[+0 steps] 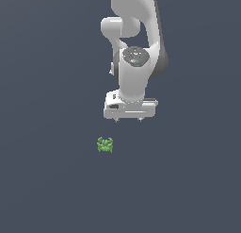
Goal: Pick up the object and move it to a goal position.
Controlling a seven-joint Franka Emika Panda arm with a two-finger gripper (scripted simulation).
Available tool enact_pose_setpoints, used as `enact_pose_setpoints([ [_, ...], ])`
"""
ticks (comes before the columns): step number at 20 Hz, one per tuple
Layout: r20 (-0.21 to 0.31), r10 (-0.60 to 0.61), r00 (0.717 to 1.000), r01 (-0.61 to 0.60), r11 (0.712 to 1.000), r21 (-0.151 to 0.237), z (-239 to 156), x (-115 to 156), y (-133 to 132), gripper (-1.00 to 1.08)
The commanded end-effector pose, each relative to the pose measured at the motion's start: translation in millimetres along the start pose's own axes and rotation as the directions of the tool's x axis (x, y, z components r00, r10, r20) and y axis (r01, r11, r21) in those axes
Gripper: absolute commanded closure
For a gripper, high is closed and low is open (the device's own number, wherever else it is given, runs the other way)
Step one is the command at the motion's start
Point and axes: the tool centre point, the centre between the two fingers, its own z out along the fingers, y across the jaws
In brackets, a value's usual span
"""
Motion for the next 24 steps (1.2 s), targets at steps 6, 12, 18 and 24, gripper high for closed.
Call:
enact_pose_setpoints([
  [6, 0.001, -0.008, 1.000, 0.008, 1.000, -0.001, 0, 0, 1, -0.92],
  [12, 0.001, -0.057, 0.998, 0.057, 0.998, -0.002, 3, 2, 4, -0.92],
  [18, 0.003, -0.145, 0.989, 0.145, 0.989, -0.003, 7, 6, 10, -0.92],
  [24, 0.005, -0.271, 0.963, 0.271, 0.963, -0.004, 13, 11, 19, -0.92],
])
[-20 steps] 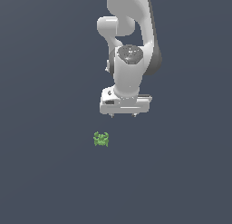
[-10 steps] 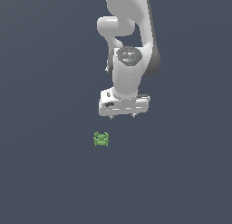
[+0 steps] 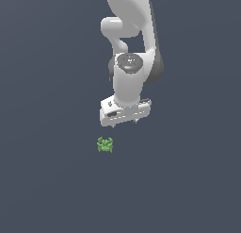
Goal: Pick up the object and move it to a goal position.
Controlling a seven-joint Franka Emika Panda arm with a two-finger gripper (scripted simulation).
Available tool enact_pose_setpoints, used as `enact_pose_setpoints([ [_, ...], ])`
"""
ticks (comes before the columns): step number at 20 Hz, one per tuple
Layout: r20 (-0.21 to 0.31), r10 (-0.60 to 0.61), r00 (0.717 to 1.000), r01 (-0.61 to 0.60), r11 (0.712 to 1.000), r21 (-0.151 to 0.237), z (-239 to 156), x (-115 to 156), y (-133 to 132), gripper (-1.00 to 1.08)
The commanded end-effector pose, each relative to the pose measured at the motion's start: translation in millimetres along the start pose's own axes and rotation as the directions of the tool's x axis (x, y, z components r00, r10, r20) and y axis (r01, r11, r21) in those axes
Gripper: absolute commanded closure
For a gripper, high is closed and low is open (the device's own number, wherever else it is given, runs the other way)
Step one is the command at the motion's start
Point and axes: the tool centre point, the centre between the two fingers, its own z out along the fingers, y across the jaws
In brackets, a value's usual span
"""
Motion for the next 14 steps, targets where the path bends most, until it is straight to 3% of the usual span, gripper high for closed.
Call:
enact_pose_setpoints([
  [1, 0.001, -0.060, 0.998, 0.060, 0.998, 0.000, 3, 1, 5, -0.92],
  [7, 0.002, -0.205, 0.979, 0.205, 0.979, 0.000, 10, 4, 16, -0.92],
  [14, 0.003, -0.367, 0.930, 0.367, 0.930, 0.001, 19, 7, 29, -0.92],
])
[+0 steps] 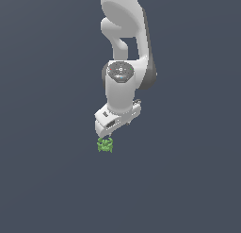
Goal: Pick up the object and move it to a goal position.
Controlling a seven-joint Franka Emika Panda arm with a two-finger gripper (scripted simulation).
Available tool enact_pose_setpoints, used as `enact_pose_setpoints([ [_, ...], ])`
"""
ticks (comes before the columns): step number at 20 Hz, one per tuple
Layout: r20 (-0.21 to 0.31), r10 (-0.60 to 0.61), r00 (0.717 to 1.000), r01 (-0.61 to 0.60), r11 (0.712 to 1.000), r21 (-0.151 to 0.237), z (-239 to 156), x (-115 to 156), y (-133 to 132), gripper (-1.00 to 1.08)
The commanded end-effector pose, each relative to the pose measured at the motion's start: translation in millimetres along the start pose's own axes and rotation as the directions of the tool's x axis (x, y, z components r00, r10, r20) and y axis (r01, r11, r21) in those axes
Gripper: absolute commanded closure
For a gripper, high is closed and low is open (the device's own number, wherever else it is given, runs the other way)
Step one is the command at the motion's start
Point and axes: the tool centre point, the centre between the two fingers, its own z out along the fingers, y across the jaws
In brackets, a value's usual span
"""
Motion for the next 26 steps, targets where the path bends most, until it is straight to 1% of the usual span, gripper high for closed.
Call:
enact_pose_setpoints([
  [1, 0.000, -0.062, 0.998, 0.062, 0.998, 0.000, 3, -1, 5, -0.92],
  [7, -0.001, -0.206, 0.979, 0.206, 0.979, 0.002, 10, -2, 16, -0.92],
  [13, -0.004, -0.345, 0.939, 0.345, 0.939, 0.003, 18, -4, 28, -0.92],
  [19, -0.007, -0.476, 0.879, 0.476, 0.879, 0.003, 25, -7, 39, -0.92],
  [26, -0.013, -0.616, 0.788, 0.616, 0.788, 0.002, 33, -10, 52, -0.92],
])
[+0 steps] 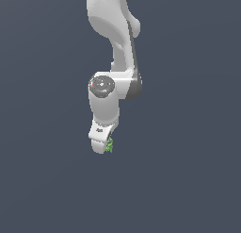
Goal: Pick up the object and move it to a goal position.
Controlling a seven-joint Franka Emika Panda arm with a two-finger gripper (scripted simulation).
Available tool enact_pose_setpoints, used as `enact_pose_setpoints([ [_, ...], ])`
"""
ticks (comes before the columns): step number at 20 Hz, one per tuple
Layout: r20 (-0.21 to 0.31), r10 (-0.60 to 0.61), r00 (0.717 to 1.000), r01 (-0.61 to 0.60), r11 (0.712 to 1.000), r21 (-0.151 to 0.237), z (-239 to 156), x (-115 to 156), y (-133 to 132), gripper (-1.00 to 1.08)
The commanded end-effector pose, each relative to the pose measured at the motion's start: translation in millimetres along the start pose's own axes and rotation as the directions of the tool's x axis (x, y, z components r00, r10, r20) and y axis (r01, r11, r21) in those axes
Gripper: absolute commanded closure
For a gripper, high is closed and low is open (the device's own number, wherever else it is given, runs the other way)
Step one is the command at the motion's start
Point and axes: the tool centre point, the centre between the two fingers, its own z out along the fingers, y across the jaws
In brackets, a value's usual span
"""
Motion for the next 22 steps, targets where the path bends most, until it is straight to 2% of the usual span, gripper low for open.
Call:
enact_pose_setpoints([
  [1, -0.002, -0.061, 0.998, 0.061, 0.998, 0.000, 3, -4, 3, -0.92],
  [11, -0.009, -0.227, 0.974, 0.226, 0.974, -0.003, 11, -15, 12, -0.92],
  [22, -0.010, -0.269, 0.963, 0.269, 0.963, -0.004, 14, -18, 14, -0.92],
])
